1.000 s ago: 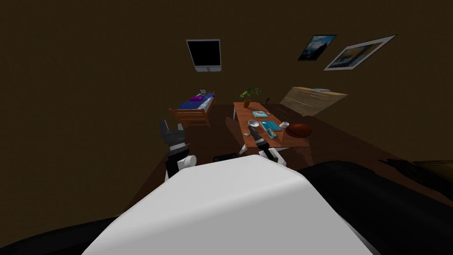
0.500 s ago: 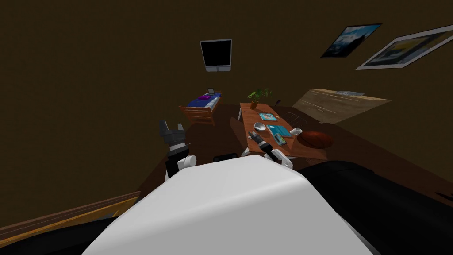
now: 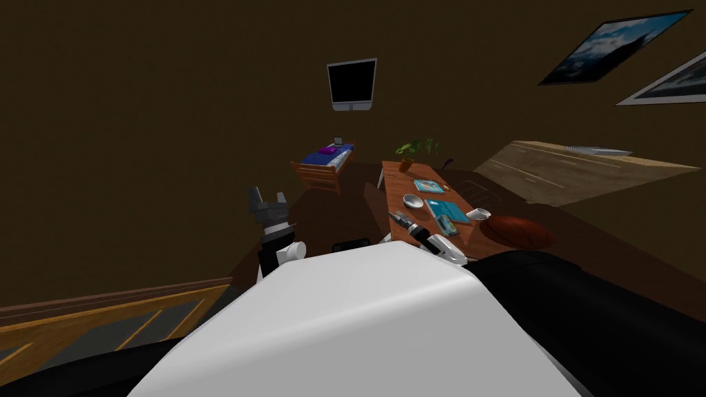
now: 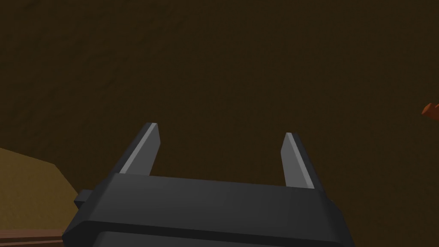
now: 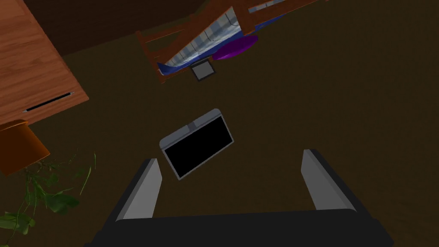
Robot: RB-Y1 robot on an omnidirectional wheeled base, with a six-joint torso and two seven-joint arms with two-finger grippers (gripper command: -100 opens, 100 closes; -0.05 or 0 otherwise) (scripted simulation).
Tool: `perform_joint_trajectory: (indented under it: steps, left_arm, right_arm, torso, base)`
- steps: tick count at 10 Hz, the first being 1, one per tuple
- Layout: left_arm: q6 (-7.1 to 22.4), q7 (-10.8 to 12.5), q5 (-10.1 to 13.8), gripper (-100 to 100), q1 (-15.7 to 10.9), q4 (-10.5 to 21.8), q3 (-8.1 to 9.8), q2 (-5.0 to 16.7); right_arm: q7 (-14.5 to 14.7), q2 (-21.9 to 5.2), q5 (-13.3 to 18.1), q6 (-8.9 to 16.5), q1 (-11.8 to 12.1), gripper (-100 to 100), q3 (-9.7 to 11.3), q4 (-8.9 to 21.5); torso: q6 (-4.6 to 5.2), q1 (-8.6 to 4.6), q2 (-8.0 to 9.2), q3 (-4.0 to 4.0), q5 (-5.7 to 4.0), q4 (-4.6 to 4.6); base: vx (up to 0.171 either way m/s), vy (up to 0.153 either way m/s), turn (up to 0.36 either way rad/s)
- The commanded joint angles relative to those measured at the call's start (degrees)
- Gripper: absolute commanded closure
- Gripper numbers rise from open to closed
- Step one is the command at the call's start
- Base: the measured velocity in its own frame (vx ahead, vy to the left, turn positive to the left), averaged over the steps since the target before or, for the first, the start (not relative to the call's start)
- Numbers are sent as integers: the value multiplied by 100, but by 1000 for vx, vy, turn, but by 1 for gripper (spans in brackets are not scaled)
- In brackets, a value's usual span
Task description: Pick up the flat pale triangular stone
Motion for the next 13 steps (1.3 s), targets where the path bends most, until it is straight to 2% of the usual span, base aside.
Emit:
perform_joint_trajectory:
  steps: [1,2,3,4,5,6,8,9,10,11,12,13]
  left_arm:
    - [0,0,0,0,0,0,0,0]
    - [0,0,0,0,1,0,1,0]
    - [0,0,0,0,0,0,0,0]
    - [0,0,0,0,1,0,1,0]
    - [0,0,0,0,0,0,0,0]
    - [0,0,0,0,1,0,1,0]
    - [0,0,0,0,1,0,1,0]
    - [0,0,0,0,1,0,1,0]
    - [0,0,0,0,0,0,0,0]
    - [0,0,0,0,1,0,1,0]
    - [0,0,0,0,0,0,0,0]
    - [0,0,0,0,1,0,1,0]
  right_arm:
    - [-24,-159,162,23,-39,-100,31,237]
    - [36,-362,388,-46,-17,-100,73,455]
    - [36,-362,434,-46,-17,-100,73,529]
    - [97,-556,656,-116,5,-100,124,745]
    - [97,-556,706,-116,5,-100,124,817]
    - [159,-740,940,-184,27,-100,181,1015]
    - [159,-740,977,-184,27,-100,181,1099]
    - [221,-914,1244,-252,48,-100,245,1282]
    - [221,-914,1244,-252,48,-100,245,1374]
    - [283,-1081,1481,-318,68,-100,312,1609]
    - [283,-1081,1505,-318,68,-100,312,1642]
    - [345,-1241,1727,-382,87,-100,379,1886]
  torso:
    - [0,0,0,0,0,0]
    - [3,-1,-1,0,0,0]
    - [1,0,0,0,0,0]
    - [4,1,0,0,0,0]
    - [-1,1,0,0,0,0]
    - [6,1,0,0,-1,0]
    - [5,2,0,0,0,0]
    - [7,3,0,0,0,0]
    - [1,4,0,0,1,0]
    - [6,2,0,0,0,0]
    - [1,1,0,0,1,0]
    - [7,1,0,0,0,0]
  base:
    - [-4,-10,147]
    - [-5,-5,238]
    - [-4,-9,126]
    - [-7,-3,307]
    - [-5,-12,129]
    - [-7,-3,232]
    - [-4,-7,62]
    - [-6,2,247]
    - [-5,-7,155]
    - [-8,-4,251]
    - [-5,-11,130]
    - [-5,-6,211]
